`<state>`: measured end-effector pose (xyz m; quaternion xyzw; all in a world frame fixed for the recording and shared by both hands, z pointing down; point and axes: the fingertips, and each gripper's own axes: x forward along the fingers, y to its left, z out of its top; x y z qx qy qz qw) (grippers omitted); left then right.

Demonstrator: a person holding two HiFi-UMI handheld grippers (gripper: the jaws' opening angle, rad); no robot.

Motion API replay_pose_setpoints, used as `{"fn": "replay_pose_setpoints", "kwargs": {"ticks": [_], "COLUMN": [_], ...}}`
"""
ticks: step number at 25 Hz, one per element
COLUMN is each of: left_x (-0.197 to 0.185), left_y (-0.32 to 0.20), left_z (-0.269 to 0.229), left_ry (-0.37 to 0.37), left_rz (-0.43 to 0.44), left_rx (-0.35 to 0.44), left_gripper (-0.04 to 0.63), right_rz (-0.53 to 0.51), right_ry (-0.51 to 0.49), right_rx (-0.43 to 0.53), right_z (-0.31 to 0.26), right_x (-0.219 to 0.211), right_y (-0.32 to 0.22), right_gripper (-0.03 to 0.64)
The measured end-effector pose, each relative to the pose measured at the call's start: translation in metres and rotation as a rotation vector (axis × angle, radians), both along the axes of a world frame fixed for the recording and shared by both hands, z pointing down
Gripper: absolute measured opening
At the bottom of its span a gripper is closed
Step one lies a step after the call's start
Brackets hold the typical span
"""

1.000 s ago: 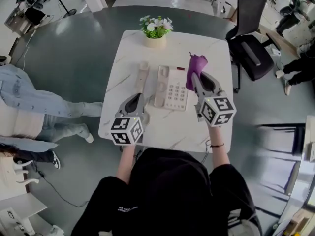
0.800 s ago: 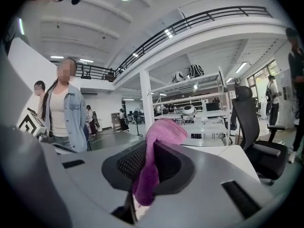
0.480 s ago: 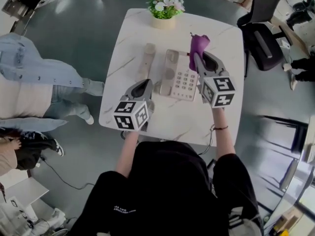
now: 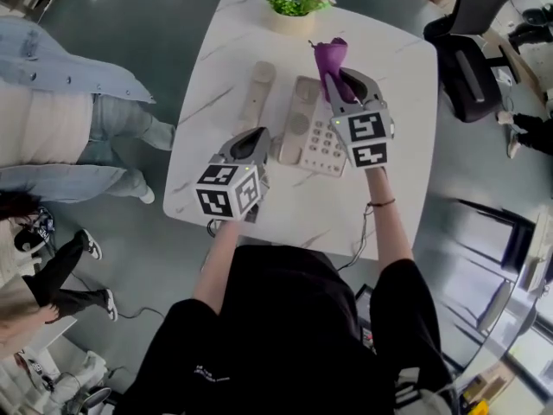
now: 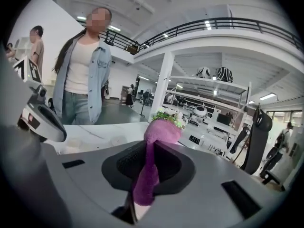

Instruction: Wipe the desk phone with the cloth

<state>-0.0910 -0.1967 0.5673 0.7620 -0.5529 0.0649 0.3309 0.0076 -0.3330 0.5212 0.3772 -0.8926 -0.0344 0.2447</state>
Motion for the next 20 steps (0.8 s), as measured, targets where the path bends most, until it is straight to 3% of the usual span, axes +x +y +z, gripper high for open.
{"fn": "replay_pose_setpoints", "kwargs": {"ticks": [20], "left_x": [0.002], "left_y": [-0.006], "left_z": [0.012], "left_ry": [0.011], "left_rz": [0.004], "left_rx": [-0.029], "left_gripper": [-0.002], "right_rz": [-0.134], "right_ry": [0.021], "right_rx": [-0.140], "right_z": [0.046], "right_x": [-0.034], "right_y": [0.016], "right_gripper": [0.034]}}
